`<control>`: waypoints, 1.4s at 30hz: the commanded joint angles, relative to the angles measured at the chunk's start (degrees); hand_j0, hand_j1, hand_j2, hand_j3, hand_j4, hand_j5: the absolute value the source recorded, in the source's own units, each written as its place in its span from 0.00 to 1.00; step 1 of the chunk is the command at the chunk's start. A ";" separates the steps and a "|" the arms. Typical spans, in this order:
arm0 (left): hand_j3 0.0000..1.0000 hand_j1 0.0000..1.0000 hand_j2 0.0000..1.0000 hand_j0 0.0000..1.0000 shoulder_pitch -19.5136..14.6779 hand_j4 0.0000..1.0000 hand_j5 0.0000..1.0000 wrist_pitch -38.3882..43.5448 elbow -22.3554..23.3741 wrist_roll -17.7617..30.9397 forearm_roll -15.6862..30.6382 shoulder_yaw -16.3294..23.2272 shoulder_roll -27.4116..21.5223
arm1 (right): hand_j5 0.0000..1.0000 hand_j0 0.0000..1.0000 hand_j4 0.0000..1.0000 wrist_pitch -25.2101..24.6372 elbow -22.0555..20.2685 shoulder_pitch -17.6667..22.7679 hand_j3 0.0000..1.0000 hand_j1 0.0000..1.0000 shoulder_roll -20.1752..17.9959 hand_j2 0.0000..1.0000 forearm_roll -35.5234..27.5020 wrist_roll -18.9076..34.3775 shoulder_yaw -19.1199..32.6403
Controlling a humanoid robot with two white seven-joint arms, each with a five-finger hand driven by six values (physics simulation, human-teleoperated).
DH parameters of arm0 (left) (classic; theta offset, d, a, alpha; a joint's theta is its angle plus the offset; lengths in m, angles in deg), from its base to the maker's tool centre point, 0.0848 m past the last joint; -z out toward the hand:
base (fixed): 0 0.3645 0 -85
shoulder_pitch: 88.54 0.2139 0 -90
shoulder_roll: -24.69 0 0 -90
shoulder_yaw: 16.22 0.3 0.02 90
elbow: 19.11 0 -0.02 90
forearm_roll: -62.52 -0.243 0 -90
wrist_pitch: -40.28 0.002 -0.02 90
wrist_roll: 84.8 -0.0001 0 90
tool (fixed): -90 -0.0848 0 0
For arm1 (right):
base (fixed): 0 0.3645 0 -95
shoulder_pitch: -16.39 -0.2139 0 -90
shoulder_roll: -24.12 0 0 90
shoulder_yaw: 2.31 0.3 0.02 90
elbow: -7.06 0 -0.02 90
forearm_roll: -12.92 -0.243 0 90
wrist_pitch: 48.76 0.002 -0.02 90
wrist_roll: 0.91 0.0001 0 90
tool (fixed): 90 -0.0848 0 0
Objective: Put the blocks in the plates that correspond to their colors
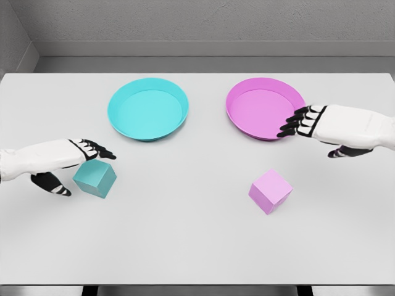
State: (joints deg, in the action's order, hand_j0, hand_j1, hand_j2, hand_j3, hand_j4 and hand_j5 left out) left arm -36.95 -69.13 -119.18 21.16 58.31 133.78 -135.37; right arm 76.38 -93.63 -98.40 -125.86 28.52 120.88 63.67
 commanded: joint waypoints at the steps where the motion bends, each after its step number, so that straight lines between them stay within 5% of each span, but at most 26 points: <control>1: 1.00 1.00 1.00 1.00 0.00 1.00 1.00 3.33 -0.13 1.88 0.95 0.03 1.33 | 0.95 0.95 0.95 -0.14 -0.12 0.00 0.95 0.95 0.05 0.95 -0.22 -0.06 -2.61; 14: 1.00 1.00 1.00 1.00 -0.18 1.00 1.00 6.49 -0.04 2.24 0.42 0.38 3.35 | 0.90 0.90 0.90 -0.14 -0.12 0.18 0.90 0.90 1.71 0.90 -0.04 0.56 -8.06; 36: 1.00 1.00 1.00 1.00 -0.26 1.00 1.00 10.80 0.40 2.32 -3.27 1.61 7.30 | 0.86 0.86 0.86 -0.14 -0.21 -0.09 0.86 0.86 3.82 0.86 -0.04 0.73 -10.17; 42: 0.66 0.66 0.66 0.66 -0.26 0.66 0.66 10.09 0.31 2.32 -3.53 1.70 7.39 | 0.87 0.87 0.87 -0.14 -0.21 0.00 0.87 0.87 3.74 0.87 0.04 0.73 -11.05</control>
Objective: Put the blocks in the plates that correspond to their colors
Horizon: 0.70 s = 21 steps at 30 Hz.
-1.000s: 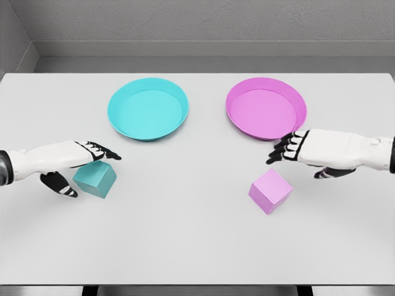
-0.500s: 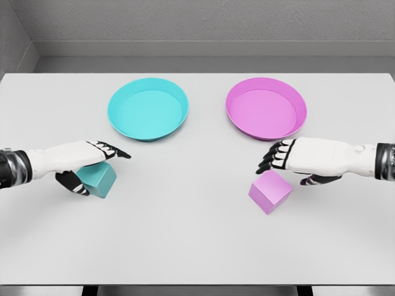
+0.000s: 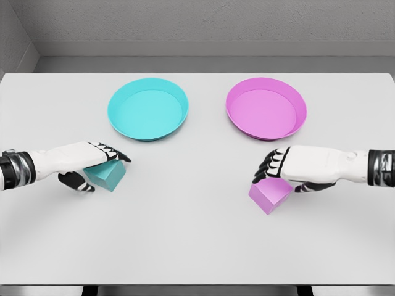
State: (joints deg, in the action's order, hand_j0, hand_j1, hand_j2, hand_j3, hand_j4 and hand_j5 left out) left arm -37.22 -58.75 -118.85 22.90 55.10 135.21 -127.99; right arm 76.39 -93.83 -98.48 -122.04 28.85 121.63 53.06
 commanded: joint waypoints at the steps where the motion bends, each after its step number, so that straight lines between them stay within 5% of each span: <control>1: 0.61 0.61 0.61 0.61 0.00 0.61 0.61 -0.38 -0.02 0.59 -0.32 0.35 0.10 | 0.87 0.87 0.87 -0.15 -0.01 0.09 0.87 0.87 -0.08 0.87 -0.29 -0.02 -0.43; 4: 0.44 0.44 0.44 0.44 0.00 0.44 0.44 -2.13 -0.02 0.50 -0.32 0.44 0.10 | 0.87 0.87 0.87 -0.15 -0.01 0.09 0.87 0.87 -0.17 0.87 -0.29 -0.02 -0.43; 7: 0.44 0.44 0.44 0.44 -0.09 0.44 0.44 -2.40 -0.02 0.50 -0.32 0.53 0.63 | 0.90 0.90 0.90 -0.15 -0.01 0.09 0.90 0.90 -0.08 0.90 -0.29 -0.02 -0.43; 9: 0.44 0.44 0.44 0.44 -0.52 0.44 0.44 -2.75 -0.02 0.50 -0.32 0.53 0.63 | 1.00 1.00 1.00 -0.15 -0.01 0.00 1.00 1.00 -0.08 1.00 -0.29 0.33 -0.43; 21: 0.38 0.38 0.38 0.38 -5.18 0.38 0.38 -4.86 0.42 0.59 -0.23 0.44 1.51 | 1.00 1.00 1.00 -0.15 -0.10 0.00 1.00 1.00 1.06 1.00 -0.29 0.16 -1.40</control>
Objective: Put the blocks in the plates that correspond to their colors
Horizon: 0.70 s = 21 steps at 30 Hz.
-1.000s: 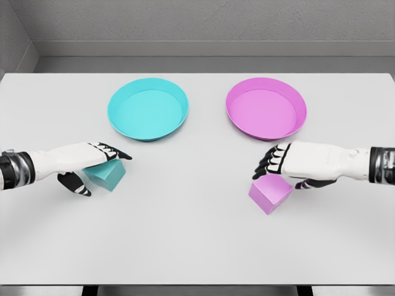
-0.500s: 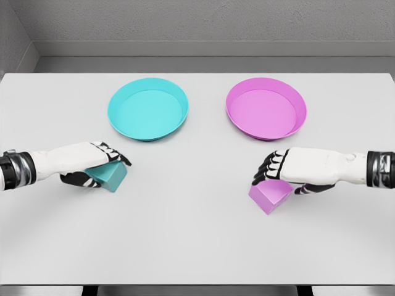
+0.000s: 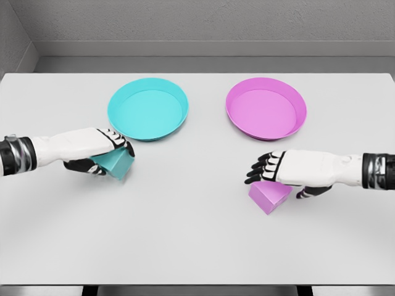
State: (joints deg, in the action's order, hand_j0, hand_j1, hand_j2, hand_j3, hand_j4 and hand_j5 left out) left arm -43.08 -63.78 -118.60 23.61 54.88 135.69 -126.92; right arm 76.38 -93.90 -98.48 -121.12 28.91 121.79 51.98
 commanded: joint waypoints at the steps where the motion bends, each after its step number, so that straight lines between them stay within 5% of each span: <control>1: 0.38 0.38 0.38 0.38 -0.28 0.38 0.38 0.17 1.04 -0.13 -0.01 -0.13 1.14 | 1.00 1.00 1.00 -0.14 -0.02 -0.09 1.00 1.00 0.23 1.00 -0.35 -0.44 -0.32; 8: 0.35 0.35 0.35 0.35 -5.47 0.35 0.35 0.52 7.81 -0.13 0.08 -0.13 7.11 | 1.00 1.00 1.00 -0.14 0.07 0.18 1.00 1.00 1.37 1.00 -0.17 -1.94 -0.67; 15: 0.35 0.35 0.35 0.35 -13.64 0.35 0.35 0.61 24.68 3.65 -0.36 -0.22 20.47 | 1.00 1.00 1.00 -0.14 0.50 1.05 1.00 1.00 1.63 1.00 4.93 -1.15 -1.02; 18: 0.36 0.36 0.36 0.36 -14.96 0.36 0.36 0.61 28.11 4.53 -1.50 -0.30 23.37 | 1.00 1.00 1.00 -0.14 1.12 1.23 1.00 1.00 2.16 1.00 5.19 -0.36 -1.02; 19: 0.39 0.39 0.39 0.39 -14.96 0.39 0.39 0.61 28.55 4.53 -1.50 -0.39 23.37 | 1.00 1.00 1.00 -0.14 1.38 1.14 1.00 1.00 2.69 1.00 5.28 0.17 -1.02; 21: 0.69 0.69 0.69 0.69 -14.96 0.69 0.69 0.61 28.64 4.53 -1.41 -0.39 23.99 | 1.00 1.00 1.00 -0.14 1.91 1.14 1.00 1.00 3.30 1.00 5.28 0.35 -1.11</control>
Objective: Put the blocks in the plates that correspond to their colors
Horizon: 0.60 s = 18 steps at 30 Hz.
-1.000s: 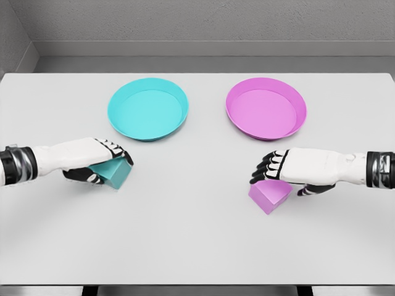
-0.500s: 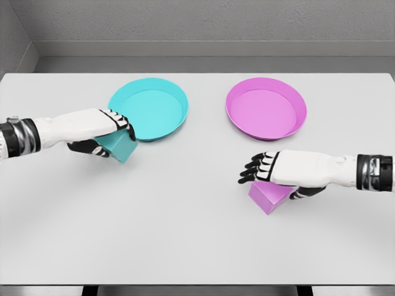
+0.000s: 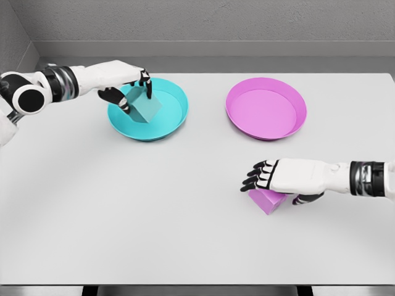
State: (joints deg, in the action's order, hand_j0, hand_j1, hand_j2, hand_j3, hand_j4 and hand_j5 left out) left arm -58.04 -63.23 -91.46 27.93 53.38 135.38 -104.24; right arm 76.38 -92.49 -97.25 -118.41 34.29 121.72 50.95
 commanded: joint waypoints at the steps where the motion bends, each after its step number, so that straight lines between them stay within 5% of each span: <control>1: 0.80 0.80 0.80 0.80 0.00 0.80 0.80 0.06 1.51 0.12 0.08 -0.17 1.40 | 1.00 1.00 1.00 -0.14 0.76 0.00 1.00 1.00 0.94 1.00 -0.10 0.51 -0.08; 4: 1.00 1.00 1.00 1.00 -0.18 1.00 1.00 0.06 1.95 0.04 0.35 -0.70 1.31 | 1.00 1.00 1.00 -0.14 0.85 0.00 1.00 1.00 1.29 1.00 0.43 1.12 -0.08; 11: 1.00 1.00 1.00 1.00 -0.53 1.00 1.00 -0.38 1.86 -0.23 0.61 -2.02 0.34 | 0.84 0.84 0.84 -0.14 2.43 0.18 0.84 0.84 1.91 0.84 0.43 2.37 0.10; 15: 1.00 1.00 1.00 1.00 -0.18 1.00 1.00 -4.94 1.07 -0.32 0.79 -2.10 -9.67 | 0.80 0.80 0.80 -0.14 2.96 0.26 0.80 0.80 1.91 0.80 0.34 2.37 0.45; 17: 1.00 1.00 1.00 1.00 2.64 1.00 1.00 -21.49 1.50 -0.40 0.70 -2.81 -16.44 | 0.78 0.78 0.78 -0.14 2.96 0.18 0.78 0.78 1.91 0.78 0.34 2.37 0.45; 18: 1.00 1.00 1.00 1.00 3.51 1.00 1.00 -21.49 1.95 -0.40 0.61 -3.16 -16.88 | 0.77 0.77 0.77 -0.14 2.96 0.18 0.77 0.77 1.91 0.77 0.34 2.37 0.45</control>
State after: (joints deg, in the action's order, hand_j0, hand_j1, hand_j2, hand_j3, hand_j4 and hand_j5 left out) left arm -53.34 -77.48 -89.80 27.59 53.84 132.79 -116.74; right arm 75.72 -89.74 -97.08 -116.46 32.93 123.25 51.47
